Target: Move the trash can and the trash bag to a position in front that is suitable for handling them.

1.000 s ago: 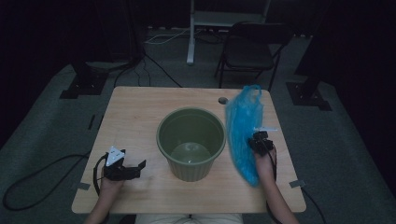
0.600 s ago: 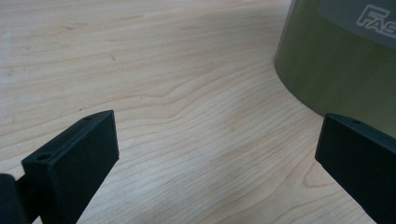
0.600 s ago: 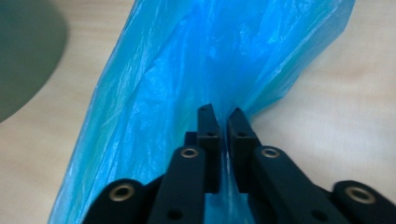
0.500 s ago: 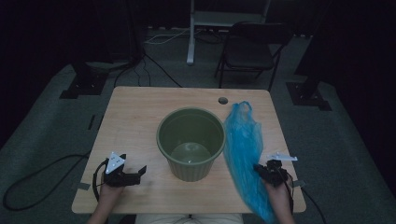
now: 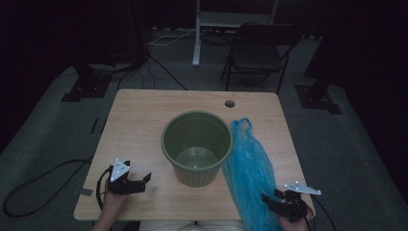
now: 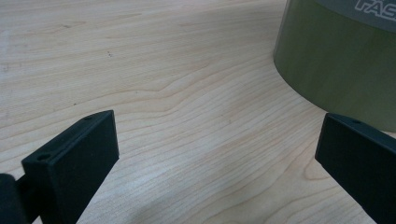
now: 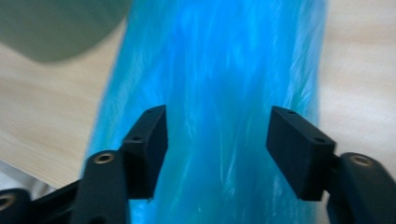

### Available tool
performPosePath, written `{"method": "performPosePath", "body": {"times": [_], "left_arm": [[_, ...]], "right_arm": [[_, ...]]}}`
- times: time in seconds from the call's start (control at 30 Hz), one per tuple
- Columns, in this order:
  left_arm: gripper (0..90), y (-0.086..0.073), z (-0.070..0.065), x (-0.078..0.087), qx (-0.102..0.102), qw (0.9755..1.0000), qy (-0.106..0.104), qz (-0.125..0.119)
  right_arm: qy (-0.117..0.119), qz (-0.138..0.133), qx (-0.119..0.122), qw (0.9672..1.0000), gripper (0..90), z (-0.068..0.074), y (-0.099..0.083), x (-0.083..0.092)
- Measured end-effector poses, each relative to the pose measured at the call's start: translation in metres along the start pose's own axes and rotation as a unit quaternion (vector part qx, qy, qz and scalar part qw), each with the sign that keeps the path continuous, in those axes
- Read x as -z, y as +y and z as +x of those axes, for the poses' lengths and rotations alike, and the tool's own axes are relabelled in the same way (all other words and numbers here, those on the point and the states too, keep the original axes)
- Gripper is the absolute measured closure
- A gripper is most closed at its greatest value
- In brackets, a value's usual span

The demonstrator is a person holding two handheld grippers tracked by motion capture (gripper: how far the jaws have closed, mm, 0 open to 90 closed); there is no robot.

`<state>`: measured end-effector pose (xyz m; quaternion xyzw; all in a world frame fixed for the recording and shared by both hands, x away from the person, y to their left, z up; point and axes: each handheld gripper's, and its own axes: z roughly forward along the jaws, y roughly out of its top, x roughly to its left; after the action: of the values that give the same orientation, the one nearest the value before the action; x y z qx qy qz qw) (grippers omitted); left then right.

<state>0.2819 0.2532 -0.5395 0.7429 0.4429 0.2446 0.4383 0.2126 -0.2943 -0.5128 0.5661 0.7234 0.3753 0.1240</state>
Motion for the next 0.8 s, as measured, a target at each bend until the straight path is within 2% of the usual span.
{"method": "performPosePath", "body": {"times": [0.03, 0.1, 0.13, 0.17, 0.27, 0.3, 0.33, 0.37, 0.5, 0.53, 0.57, 0.6, 0.63, 0.67, 0.8], "left_arm": [[0.1, 0.000, 0.000, 0.000, 0.000, 1.0000, 0.000, 0.000], [0.1, 0.000, -0.001, 0.000, -0.004, 1.0000, 0.000, 0.000], [0.1, 0.000, -0.001, 0.000, -0.004, 1.0000, 0.000, 0.000], [0.1, 0.000, 0.000, 0.000, -0.002, 1.0000, -0.002, -0.001], [0.1, 0.000, 0.000, 0.000, 0.003, 1.0000, -0.003, -0.003], [0.1, 0.000, 0.000, 0.000, 0.003, 1.0000, -0.003, -0.003], [0.1, 0.000, 0.001, 0.000, 0.005, 1.0000, -0.004, -0.003], [0.1, 0.000, 0.002, 0.000, 0.007, 1.0000, -0.006, -0.003], [0.1, 0.000, 0.001, 0.000, 0.008, 0.9999, -0.007, -0.002], [0.1, 0.000, 0.001, 0.000, 0.008, 0.9999, -0.008, -0.001], [0.1, 0.000, 0.001, 0.000, 0.008, 0.9999, -0.008, -0.001], [0.1, 0.000, 0.001, 0.000, 0.007, 0.9999, -0.009, 0.001], [0.1, 0.000, 0.001, -0.001, 0.006, 0.9999, -0.009, 0.002], [0.1, 0.000, 0.001, -0.001, 0.006, 0.9999, -0.009, 0.002], [0.1, 0.000, 0.002, -0.001, 0.008, 0.9999, -0.009, 0.002]], "right_arm": [[0.000, 0.000, 0.000, 1.0000, 37.2, 0.000, 0.000, 0.000], [0.006, -0.025, -0.005, 0.9997, 32.4, -0.002, 0.008, 0.008], [0.006, -0.025, -0.005, 0.9997, 32.4, -0.002, 0.008, 0.008], [0.001, -0.044, 0.007, 0.9990, 28.6, -0.010, 0.030, 0.008], [0.008, -0.056, -0.001, 0.9984, 26.8, -0.022, 0.055, -0.004], [0.008, -0.056, -0.001, 0.9984, 26.8, -0.022, 0.055, -0.004], [0.007, -0.058, -0.003, 0.9983, 26.7, -0.027, 0.063, -0.011], [0.024, -0.049, -0.014, 0.9984, 23.5, -0.033, 0.079, -0.026], [0.022, -0.024, -0.020, 0.9993, 18.3, -0.037, 0.100, -0.062], [0.020, -0.015, -0.019, 0.9995, 17.2, -0.037, 0.102, -0.071], [0.020, -0.015, -0.019, 0.9995, 17.2, -0.037, 0.102, -0.071], [0.016, -0.001, -0.018, 0.9997, 15.9, -0.036, 0.106, -0.087], [0.014, 0.004, -0.015, 0.9998, 15.9, -0.034, 0.107, -0.093], [0.014, 0.004, -0.015, 0.9998, 15.9, -0.034, 0.107, -0.093], [0.008, 0.022, -0.004, 0.9997, 15.9, -0.027, 0.108, -0.118]]}}
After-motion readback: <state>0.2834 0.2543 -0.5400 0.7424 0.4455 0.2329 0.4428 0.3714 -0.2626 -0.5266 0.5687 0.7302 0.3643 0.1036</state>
